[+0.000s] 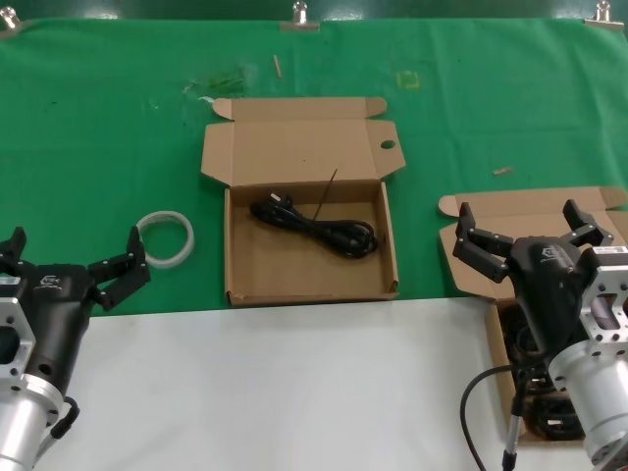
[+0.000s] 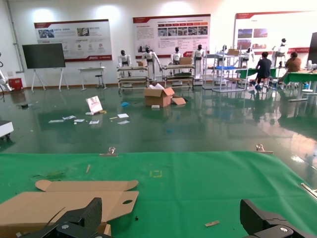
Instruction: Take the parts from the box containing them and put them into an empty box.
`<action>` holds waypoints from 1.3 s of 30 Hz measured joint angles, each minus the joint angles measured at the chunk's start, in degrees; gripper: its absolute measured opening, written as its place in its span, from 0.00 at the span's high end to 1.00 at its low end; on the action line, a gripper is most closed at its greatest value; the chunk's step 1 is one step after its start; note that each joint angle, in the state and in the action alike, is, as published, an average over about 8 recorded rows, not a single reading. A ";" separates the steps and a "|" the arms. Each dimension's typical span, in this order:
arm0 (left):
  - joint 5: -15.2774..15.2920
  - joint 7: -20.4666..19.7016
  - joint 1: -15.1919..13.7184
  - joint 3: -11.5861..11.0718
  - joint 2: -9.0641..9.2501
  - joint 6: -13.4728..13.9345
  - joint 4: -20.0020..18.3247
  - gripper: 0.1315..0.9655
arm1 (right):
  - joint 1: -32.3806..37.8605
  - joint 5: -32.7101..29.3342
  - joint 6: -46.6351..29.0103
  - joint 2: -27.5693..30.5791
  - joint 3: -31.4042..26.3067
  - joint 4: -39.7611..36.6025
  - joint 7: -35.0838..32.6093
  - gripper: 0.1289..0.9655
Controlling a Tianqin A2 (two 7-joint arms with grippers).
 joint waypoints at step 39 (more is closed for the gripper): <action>0.00 0.00 0.00 0.00 0.00 0.00 0.00 0.00 | 0.00 0.00 0.00 0.00 0.00 0.00 0.00 0.00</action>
